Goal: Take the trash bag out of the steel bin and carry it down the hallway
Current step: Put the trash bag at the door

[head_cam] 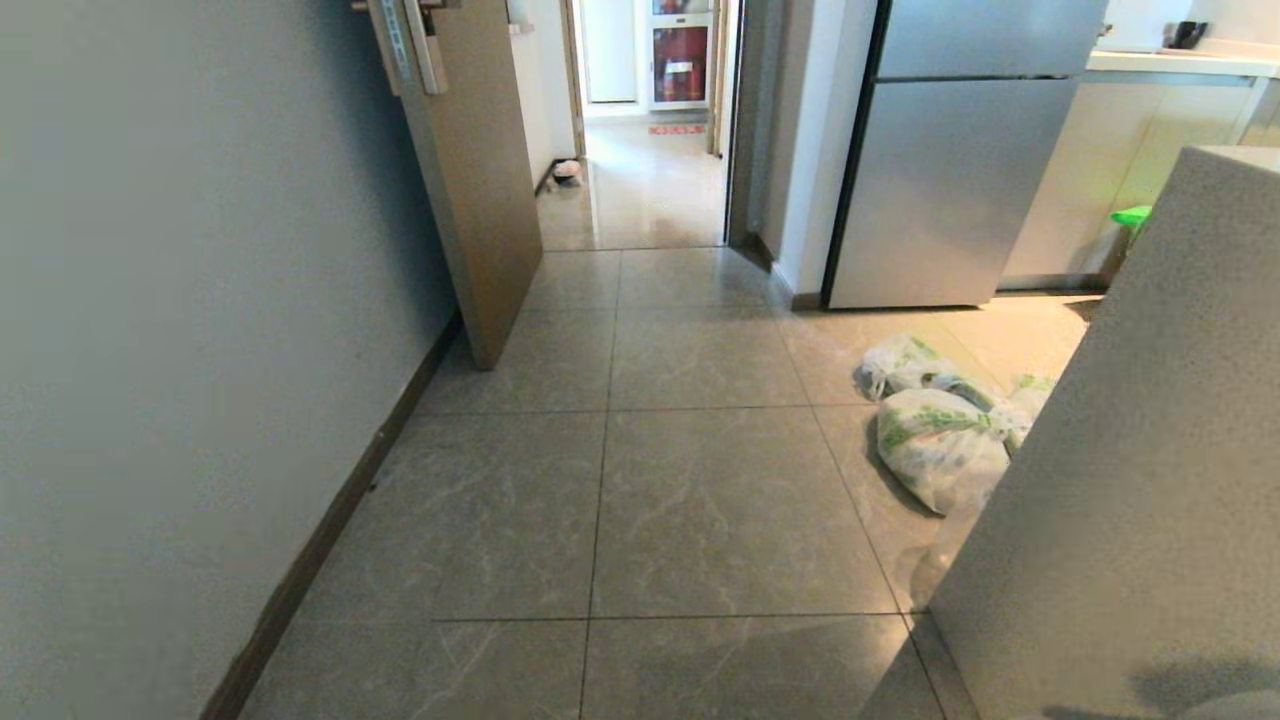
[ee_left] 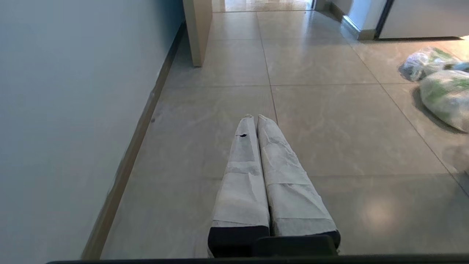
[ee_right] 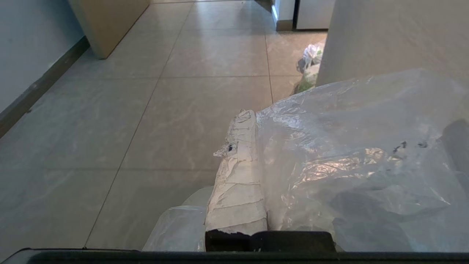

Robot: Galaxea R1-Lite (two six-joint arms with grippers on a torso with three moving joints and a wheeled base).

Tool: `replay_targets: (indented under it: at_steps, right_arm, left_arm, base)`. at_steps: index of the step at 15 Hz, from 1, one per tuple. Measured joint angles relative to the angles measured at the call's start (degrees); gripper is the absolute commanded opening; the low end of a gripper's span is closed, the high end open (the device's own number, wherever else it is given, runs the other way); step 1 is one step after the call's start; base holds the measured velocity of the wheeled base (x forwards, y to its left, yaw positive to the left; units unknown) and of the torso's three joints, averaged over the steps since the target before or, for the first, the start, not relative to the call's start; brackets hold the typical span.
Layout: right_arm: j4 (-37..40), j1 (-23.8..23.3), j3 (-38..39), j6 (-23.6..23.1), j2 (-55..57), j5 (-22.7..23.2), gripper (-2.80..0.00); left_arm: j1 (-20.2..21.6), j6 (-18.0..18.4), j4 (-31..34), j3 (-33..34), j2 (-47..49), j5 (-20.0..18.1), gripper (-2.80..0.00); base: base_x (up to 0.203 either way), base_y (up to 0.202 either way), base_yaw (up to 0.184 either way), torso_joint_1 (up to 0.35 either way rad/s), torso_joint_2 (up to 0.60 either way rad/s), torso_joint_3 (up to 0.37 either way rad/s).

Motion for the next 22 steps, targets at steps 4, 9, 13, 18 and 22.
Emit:
replay_targets:
  at_steps: [4, 9, 13, 18, 22]
  right_arm:
    - [0.01, 0.0, 0.0, 0.0, 0.0, 0.0, -2.8]
    - [0.02, 0.0, 0.0, 0.0, 0.0, 0.0, -2.8]
    - [0.01, -0.01, 0.0, 0.02, 0.0, -0.02, -2.8]
    - [0.0, -0.02, 0.0, 0.0, 0.0, 0.0, -2.8]
    - [0.0, -0.02, 0.0, 0.0, 0.02, 0.03, -2.8]
  left_arm:
    - [-0.01, 0.02, 0.0, 0.0, 0.0, 0.0, -2.8]
    - [-0.01, 0.06, 0.0, 0.0, 0.0, -0.02, -2.8]
    - [-0.01, 0.06, 0.0, 0.0, 0.0, 0.0, -2.8]
    - [-0.01, 0.11, -0.02, 0.0, 0.0, -0.02, -2.8]
    - [-0.03, 0.12, -0.07, 0.0, 0.0, 0.0, -2.8]
  base:
    - [0.191, 0.0, 0.0, 0.0, 0.0, 0.0]
    - [0.189, 0.0, 0.002, 0.002, 0.0, 0.0]
    - [0.193, 0.0, 0.0, 0.001, 0.0, 0.002]
    - [0.19, 0.0, 0.001, 0.002, 0.0, 0.004]
    - [0.185, 0.0, 0.001, 0.0, 0.0, 0.002]
